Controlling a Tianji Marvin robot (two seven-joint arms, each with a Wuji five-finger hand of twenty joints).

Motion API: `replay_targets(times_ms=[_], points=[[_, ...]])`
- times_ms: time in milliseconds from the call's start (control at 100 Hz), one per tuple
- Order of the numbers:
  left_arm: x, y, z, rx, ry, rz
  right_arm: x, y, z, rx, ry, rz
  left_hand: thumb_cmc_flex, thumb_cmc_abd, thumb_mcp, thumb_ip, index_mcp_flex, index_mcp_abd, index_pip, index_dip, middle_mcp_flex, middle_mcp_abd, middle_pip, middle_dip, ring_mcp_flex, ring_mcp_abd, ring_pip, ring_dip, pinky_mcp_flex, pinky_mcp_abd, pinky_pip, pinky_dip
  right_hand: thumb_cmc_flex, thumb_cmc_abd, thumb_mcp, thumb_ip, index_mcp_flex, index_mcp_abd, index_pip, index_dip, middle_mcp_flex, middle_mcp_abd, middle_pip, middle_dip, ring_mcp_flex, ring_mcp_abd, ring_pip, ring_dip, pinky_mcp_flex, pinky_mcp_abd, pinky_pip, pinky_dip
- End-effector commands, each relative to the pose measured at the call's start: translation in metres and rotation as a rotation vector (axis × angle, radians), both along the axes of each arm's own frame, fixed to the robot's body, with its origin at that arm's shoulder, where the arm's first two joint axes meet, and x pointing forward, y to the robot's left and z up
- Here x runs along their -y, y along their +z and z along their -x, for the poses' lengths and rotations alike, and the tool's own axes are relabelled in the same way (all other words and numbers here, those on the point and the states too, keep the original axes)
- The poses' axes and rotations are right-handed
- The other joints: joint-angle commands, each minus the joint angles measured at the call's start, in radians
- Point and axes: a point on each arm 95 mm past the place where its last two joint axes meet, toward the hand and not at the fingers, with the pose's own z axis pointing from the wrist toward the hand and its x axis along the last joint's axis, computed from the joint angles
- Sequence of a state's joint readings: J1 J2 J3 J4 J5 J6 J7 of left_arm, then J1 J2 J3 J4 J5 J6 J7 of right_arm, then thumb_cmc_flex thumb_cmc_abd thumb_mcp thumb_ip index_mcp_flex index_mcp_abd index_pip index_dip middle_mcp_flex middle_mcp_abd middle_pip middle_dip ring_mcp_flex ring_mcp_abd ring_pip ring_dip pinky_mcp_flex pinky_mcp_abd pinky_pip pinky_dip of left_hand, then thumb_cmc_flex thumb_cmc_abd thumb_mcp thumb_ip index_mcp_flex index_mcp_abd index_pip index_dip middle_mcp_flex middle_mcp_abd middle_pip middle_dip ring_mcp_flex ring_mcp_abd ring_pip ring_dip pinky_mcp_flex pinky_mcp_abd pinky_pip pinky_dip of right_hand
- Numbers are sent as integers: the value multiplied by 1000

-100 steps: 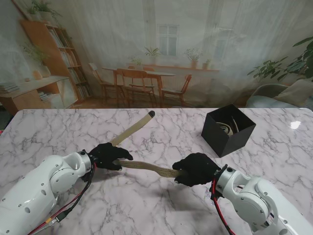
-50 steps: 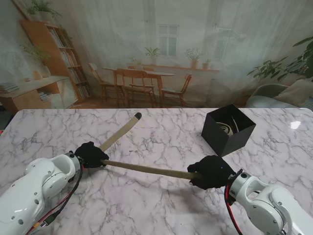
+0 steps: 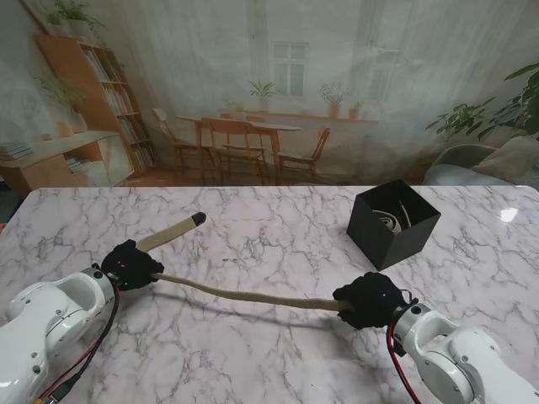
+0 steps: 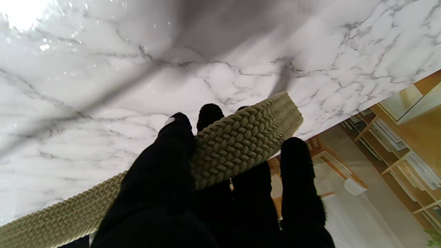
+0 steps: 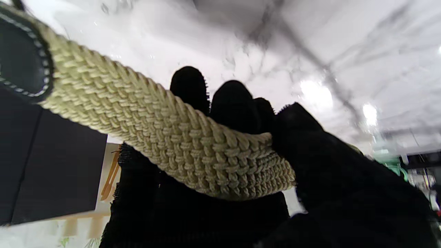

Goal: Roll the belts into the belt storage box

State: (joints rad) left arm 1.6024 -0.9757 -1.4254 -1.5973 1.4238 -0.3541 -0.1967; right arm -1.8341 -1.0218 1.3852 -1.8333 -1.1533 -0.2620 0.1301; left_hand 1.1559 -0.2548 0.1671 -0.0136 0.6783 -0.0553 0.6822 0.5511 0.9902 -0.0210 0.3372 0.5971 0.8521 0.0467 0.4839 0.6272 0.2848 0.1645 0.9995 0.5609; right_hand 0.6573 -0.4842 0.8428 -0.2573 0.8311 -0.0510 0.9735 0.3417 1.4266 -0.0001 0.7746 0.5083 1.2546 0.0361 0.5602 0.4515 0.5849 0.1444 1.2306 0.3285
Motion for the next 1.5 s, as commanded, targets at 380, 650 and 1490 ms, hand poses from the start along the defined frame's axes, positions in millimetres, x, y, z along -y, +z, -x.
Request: replay_targets(times_ms=[380,650,1490], points=[[0,-37,-2,-107,20,-56,-1,-38,-4,-86,-11,110,21,16,-75,4,33,16,-31,30,-17,36,-11,45,-23,80,5,43,-17,27,9,19,-215,-37,47,0,-2,-86,-94,-19,-65,4,-233,-53,-91,-21,-128,-24,-96,71,-60,-5],[-1,-39,-5,-102,26,-64,6,-37,-1,-52,-21,150,33,11,-53,2,47,20,10,12,32,40,55,153,2,94,136,145,8,24,70,51,-283,-112,29,64,1,-116,-261,116,-297,27,-305,-58,-235,18,-203,-31,-141,86,-83,10],[-10,-29,-3,26,36,-52,21,-52,-13,94,-118,154,-93,-18,-97,1,88,76,18,-71,73,56,253,6,75,134,309,192,68,54,219,90,-53,-161,168,-12,-19,-293,65,33,-8,-31,19,22,-18,-51,-14,44,-49,46,-23,21]])
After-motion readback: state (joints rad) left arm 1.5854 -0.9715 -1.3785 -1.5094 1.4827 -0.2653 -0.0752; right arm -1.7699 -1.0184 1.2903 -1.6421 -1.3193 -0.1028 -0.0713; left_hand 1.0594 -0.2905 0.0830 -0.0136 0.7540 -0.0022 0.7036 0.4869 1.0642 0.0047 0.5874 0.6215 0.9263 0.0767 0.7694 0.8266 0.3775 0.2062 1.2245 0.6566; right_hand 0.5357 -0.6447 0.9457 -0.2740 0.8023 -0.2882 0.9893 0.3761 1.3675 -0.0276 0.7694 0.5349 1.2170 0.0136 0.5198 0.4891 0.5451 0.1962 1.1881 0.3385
